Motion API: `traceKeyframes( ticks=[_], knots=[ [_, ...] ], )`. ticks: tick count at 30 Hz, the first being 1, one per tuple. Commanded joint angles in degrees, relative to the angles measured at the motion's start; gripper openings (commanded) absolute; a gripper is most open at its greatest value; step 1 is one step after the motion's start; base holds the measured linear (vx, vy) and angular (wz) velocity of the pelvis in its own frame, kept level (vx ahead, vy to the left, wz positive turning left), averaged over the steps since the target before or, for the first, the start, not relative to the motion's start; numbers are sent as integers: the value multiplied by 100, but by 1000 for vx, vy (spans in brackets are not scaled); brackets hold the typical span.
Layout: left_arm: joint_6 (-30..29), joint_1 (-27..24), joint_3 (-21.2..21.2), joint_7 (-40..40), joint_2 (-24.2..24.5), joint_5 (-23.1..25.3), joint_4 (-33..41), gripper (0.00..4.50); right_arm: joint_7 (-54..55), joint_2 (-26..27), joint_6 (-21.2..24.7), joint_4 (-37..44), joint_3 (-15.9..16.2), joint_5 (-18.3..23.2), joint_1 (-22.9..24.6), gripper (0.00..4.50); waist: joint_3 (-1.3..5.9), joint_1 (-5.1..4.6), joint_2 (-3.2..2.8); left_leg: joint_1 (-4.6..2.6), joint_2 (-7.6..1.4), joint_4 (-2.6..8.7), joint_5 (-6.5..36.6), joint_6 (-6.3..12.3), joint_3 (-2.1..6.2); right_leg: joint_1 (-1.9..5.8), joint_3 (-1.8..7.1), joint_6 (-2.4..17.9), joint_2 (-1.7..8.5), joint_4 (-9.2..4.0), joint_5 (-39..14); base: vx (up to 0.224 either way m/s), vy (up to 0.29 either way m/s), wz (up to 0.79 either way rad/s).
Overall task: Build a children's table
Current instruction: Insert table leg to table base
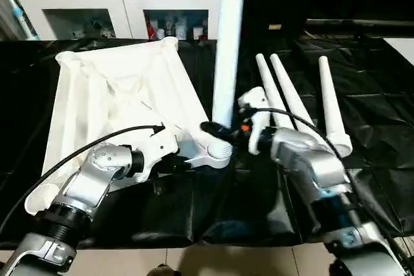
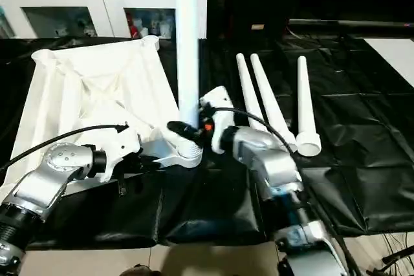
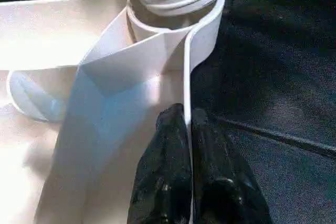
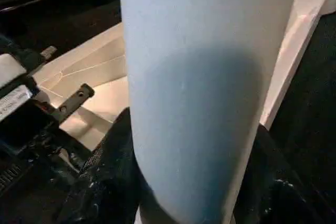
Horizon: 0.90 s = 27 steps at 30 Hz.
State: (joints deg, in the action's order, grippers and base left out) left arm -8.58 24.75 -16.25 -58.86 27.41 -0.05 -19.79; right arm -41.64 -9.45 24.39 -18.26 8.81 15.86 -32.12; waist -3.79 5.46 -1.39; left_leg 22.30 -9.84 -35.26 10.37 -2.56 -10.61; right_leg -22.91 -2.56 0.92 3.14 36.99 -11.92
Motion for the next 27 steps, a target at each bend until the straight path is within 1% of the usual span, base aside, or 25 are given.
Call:
traceKeyframes(
  ticks=[1,2,3,5,9,12,16,17,18,20,21,24,25,27],
  knots=[
    [35,-56,-41,-36,-89,-88,213,0,-58,25,-104,-141,42,-34,-178,185,421,-12,63,-118,-334,434,882,53,145,223,305,1087,544,-483,-1089,0,0,0],
    [22,-56,-32,-34,-86,-83,209,0,-103,21,-118,-200,78,-71,-199,185,418,-14,74,-119,-333,436,897,53,143,221,304,1089,542,-489,-1114,0,0,0],
    [15,-55,-24,-35,-83,-83,201,0,-126,18,-140,-255,99,-102,-211,185,419,-14,58,-120,-337,437,904,41,147,220,304,1089,541,-483,-1130,0,0,0],
    [6,-59,6,-43,-92,-124,197,0,-159,12,-180,-352,112,-137,-227,185,416,-16,69,-118,-337,437,916,40,143,224,310,1079,543,-486,-1122,0,0,0],
    [24,-73,94,-115,-138,-287,208,0,-176,18,-270,-628,56,-166,-275,185,425,-17,68,-111,-334,428,859,63,142,232,306,1108,546,-479,-1049,0,0,0],
    [16,-85,107,-142,-122,-311,235,0,-181,36,-339,-818,34,-184,-309,185,423,-23,54,-122,-335,431,895,64,143,226,302,1132,543,-483,-1089,0,0,0],
    [1,-77,128,-146,-126,-317,212,0,-205,90,-476,-1107,-7,-200,-345,185,416,-37,62,-111,-332,431,935,68,143,234,304,1158,547,-489,-1100,0,0,0],
    [-6,-74,145,-145,-137,-330,207,0,-212,114,-521,-1189,-36,-183,-348,185,418,-35,61,-109,-333,429,936,70,143,236,305,1153,551,-488,-1120,0,0,0],
    [-40,-72,183,-144,-158,-370,214,0,-221,154,-583,-1305,-93,-137,-342,185,417,-35,46,-114,-337,434,959,64,148,233,304,1145,551,-492,-1166,0,0,0],
    [-64,-72,202,-144,-168,-382,219,0,-244,196,-637,-1399,-159,-64,-324,185,415,-39,48,-122,-341,436,1019,55,149,227,306,1159,553,-501,-1225,0,0,0],
    [-64,-70,205,-143,-168,-379,212,0,-254,207,-662,-1423,-178,-42,-316,185,416,-40,38,-123,-342,441,1027,49,150,228,303,1163,548,-500,-1224,0,0,0],
    [-63,-52,228,-121,-179,-365,159,0,-275,248,-776,-1493,-278,47,-217,185,419,-39,33,-123,-343,442,1014,52,151,229,303,1187,546,-491,-1120,0,0,0],
    [-66,-33,240,-110,-185,-359,135,0,-277,264,-846,-1504,-312,71,-146,185,422,-34,9,-119,-342,442,1021,55,154,232,302,1201,545,-487,-1084,0,0,0],
    [-71,-24,247,-107,-187,-360,125,0,-280,274,-877,-1506,-330,81,-114,185,426,-35,21,-121,-346,444,1009,62,154,236,300,1216,544,-481,-1009,0,0,0]
  ],
)
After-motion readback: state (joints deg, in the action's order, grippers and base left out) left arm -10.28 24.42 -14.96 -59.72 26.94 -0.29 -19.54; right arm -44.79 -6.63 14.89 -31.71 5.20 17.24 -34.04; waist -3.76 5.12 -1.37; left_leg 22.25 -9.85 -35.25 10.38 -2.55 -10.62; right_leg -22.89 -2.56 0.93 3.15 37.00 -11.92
